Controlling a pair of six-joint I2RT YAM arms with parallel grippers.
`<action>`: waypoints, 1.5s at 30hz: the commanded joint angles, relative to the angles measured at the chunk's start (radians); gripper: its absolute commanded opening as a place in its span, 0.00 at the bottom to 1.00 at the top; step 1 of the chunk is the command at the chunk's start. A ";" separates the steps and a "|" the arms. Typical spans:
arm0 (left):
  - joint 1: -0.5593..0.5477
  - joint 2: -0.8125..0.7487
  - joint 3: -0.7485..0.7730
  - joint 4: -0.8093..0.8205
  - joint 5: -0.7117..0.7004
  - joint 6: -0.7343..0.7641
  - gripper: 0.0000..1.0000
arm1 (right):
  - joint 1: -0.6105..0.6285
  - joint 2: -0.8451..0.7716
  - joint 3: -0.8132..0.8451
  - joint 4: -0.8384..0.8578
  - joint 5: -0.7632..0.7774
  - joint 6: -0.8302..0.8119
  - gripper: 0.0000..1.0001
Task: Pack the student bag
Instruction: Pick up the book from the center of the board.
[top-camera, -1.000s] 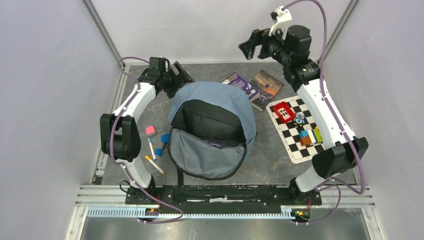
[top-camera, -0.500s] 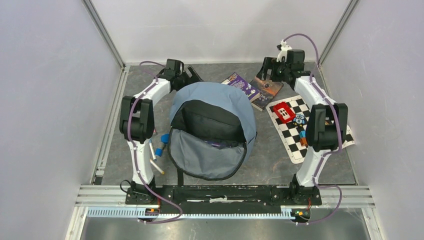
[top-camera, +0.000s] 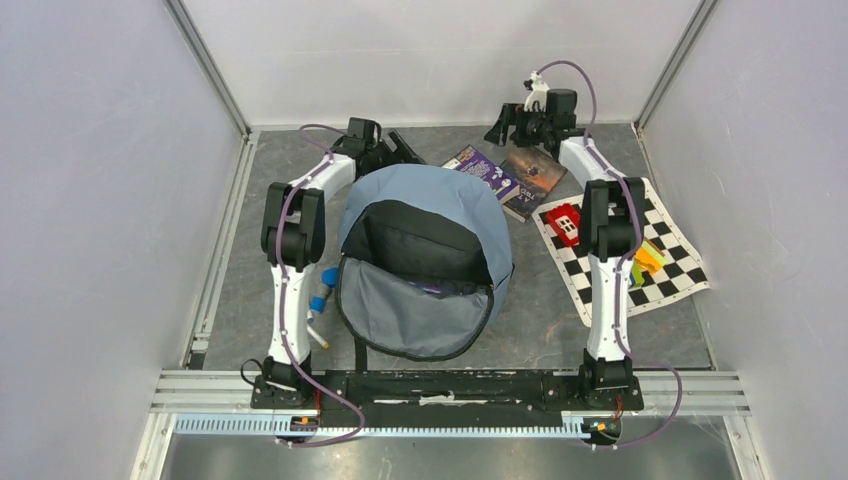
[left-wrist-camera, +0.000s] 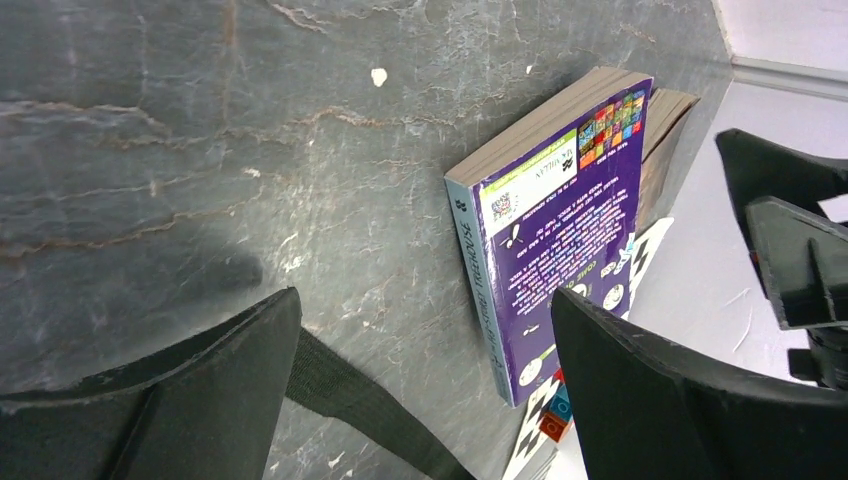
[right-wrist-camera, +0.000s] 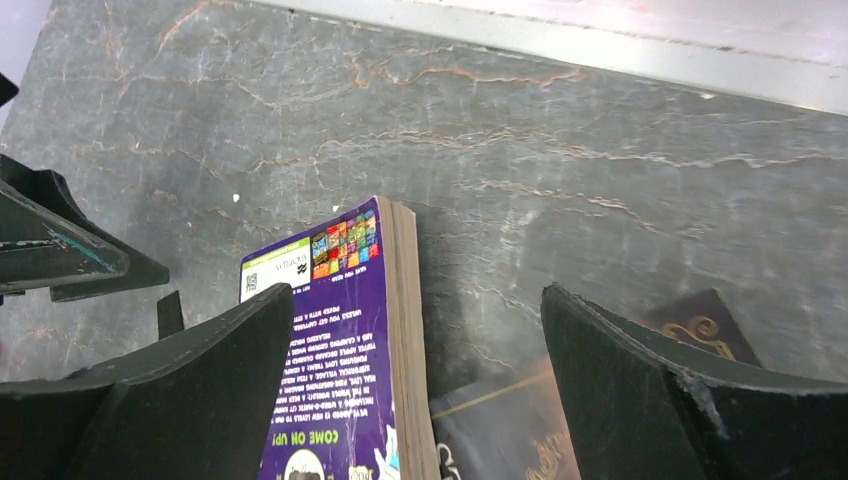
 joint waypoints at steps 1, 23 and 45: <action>-0.009 0.034 0.069 0.067 0.052 -0.037 1.00 | 0.036 0.071 0.059 0.009 -0.047 0.009 0.97; -0.043 0.069 0.019 0.183 0.108 -0.041 0.47 | 0.118 0.118 -0.003 -0.114 -0.350 0.174 0.85; 0.091 -0.316 -0.057 0.134 -0.051 0.220 1.00 | 0.023 -0.452 -0.257 0.354 -0.033 0.231 0.00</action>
